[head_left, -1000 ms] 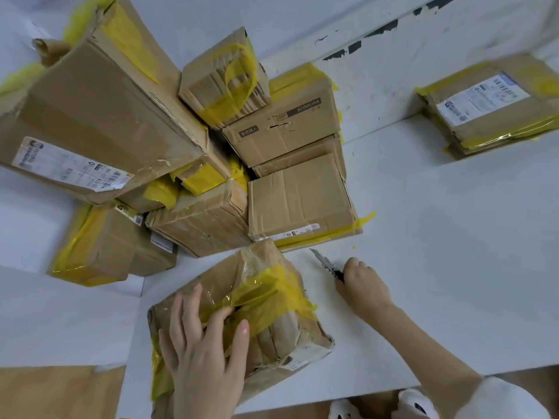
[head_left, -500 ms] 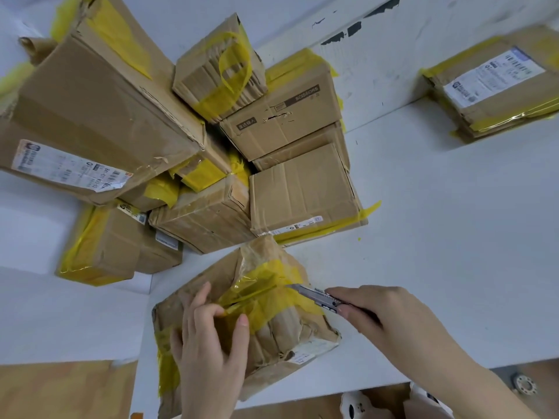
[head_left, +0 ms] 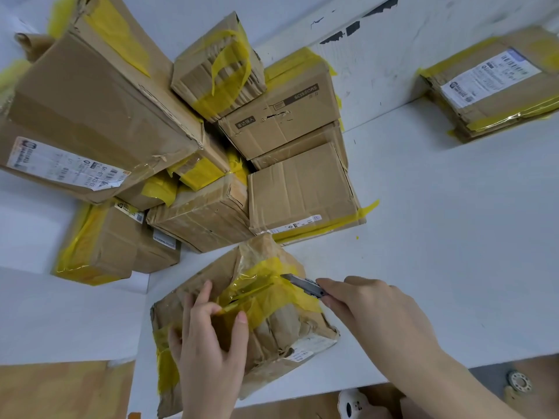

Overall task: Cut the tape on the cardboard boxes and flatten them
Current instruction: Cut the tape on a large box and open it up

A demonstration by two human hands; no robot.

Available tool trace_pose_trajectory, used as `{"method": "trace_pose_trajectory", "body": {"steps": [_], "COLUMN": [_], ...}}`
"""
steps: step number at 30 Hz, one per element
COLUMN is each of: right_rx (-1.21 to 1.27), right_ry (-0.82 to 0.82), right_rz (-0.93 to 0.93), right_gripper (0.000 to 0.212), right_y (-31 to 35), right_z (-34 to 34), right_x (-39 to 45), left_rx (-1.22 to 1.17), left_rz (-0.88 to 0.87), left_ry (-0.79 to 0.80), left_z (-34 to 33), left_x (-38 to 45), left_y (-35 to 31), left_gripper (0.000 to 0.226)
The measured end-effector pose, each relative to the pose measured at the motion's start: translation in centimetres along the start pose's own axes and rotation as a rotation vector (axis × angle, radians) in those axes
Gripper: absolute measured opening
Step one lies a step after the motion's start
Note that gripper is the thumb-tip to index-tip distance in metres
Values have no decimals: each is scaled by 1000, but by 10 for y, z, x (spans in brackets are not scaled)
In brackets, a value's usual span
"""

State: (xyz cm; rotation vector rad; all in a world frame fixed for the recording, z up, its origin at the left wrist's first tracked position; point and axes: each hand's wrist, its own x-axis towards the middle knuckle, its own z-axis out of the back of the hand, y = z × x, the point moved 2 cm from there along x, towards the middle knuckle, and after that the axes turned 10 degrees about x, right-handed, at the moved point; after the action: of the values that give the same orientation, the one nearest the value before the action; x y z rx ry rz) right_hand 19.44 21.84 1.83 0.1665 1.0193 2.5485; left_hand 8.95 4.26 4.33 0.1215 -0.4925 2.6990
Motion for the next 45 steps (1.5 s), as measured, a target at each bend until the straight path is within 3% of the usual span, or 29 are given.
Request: {"method": "trace_pose_trajectory", "body": {"steps": [6, 14, 16, 18, 20, 24, 27, 31, 34, 35, 37, 39, 40, 43, 45], "right_rx": [172, 132, 279, 428, 348, -90, -237, -287, -311, -347, -377, -406, -398, 7, 47], "right_ry": [39, 170, 45, -196, -274, -23, -30, -197, -185, -186, -147, -42, -119, -218, 12], "right_rz": [-35, -62, -96, -96, -199, -344, -338, -197, -229, -220, -210, -207, -196, 199, 426], "right_gripper": [35, 34, 30, 27, 29, 45, 52, 57, 57, 53, 25, 55, 54, 47, 53], "right_y": [6, 9, 1, -21, -49, -91, -97, -86, -85, -87, -83, -68, -52, 9, 56], "right_z": [-9, -4, 0, -1, -8, -47, -66, -67, -67, -67, -62, -47, -36, -5, 11], "right_x": [-16, -36, -37, -38, -29, 0, 13, 21, 21, 20, 16, 27, 38, 69, 83], "left_rx": [-22, 15, 20, 24, 18, 2, 30, 170, 180, 181, 180, 180, 175, 163, 173], "left_rz": [59, 5, -16, -37, -38, -61, -124, -208, -206, -213, -228, -246, -258, -308, -353], "left_ry": [-30, -47, -52, -52, -45, -41, -111, -282, -332, -340, -348, -353, -355, -343, -332], "left_z": [1, -2, -3, -2, -2, 0, 4, 6, 6, 6, 7, 8, 9, 11, 12], "left_x": [5, 9, 8, 7, 7, 5, 4, 2, 1, 1, 1, 0, 0, 3, 7], "left_y": [0, -2, 0, 1, 1, 0, 0, -1, -1, -1, -1, -1, -1, -1, 0], "left_gripper": [36, 43, 42, 42, 43, 36, 28, 29, 28, 27, 26, 24, 23, 22, 22]}}
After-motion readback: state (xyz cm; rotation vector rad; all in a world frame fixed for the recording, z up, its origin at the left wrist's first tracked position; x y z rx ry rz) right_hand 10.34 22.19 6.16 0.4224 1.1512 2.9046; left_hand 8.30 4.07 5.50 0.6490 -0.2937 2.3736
